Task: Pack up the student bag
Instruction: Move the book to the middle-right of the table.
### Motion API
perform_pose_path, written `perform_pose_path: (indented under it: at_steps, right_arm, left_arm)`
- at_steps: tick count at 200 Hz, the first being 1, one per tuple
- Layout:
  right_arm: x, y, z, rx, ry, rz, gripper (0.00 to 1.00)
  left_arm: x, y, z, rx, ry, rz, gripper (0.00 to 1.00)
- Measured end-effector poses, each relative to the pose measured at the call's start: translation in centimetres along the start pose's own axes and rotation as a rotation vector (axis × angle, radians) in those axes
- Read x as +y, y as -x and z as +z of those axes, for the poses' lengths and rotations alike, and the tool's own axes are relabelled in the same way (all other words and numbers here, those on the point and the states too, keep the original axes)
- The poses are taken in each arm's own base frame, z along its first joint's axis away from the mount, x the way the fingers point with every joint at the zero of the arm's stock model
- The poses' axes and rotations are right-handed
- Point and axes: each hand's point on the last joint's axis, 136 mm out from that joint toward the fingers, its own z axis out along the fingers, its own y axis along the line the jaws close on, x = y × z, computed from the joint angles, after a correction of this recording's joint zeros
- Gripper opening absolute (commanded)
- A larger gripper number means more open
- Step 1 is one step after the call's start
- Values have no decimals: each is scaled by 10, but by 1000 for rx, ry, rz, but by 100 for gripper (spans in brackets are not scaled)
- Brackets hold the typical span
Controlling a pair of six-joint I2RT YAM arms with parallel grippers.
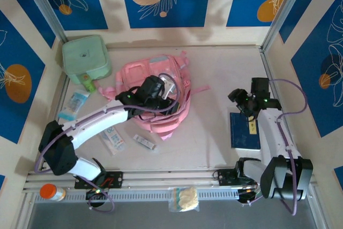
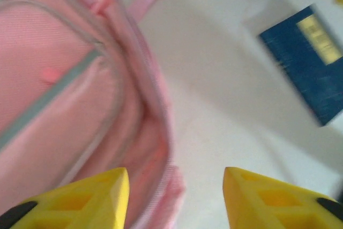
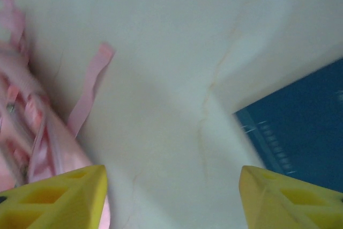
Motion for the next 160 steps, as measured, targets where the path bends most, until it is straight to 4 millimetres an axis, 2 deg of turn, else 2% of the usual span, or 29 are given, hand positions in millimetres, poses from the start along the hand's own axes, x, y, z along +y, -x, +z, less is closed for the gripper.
perform_pose_path:
  at_steps: [32, 58, 77, 101, 123, 143, 160]
  right_arm:
    - [-57, 15, 3, -37, -109, 171, 79]
    - [-100, 13, 9, -33, -190, 301, 85]
    - [-124, 5, 15, -7, -237, 369, 89]
    - [-140, -4, 23, 25, -267, 416, 92]
    - [-148, -13, 33, 79, -284, 448, 92]
    - [-147, -14, 35, 87, -280, 453, 92]
    - [-138, -19, 37, 90, -250, 440, 93]
  left_arm:
    - [-34, -7, 13, -35, -106, -116, 57]
    - [-56, -12, 29, -39, -156, -179, 58]
    - [-67, -16, 43, -35, -182, -211, 59]
    - [-71, -24, 63, -15, -188, -239, 59]
    - [-66, -38, 83, 24, -170, -263, 60]
    - [-62, -49, 96, 54, -152, -277, 60]
    - [-60, -52, 100, 65, -146, -287, 60]
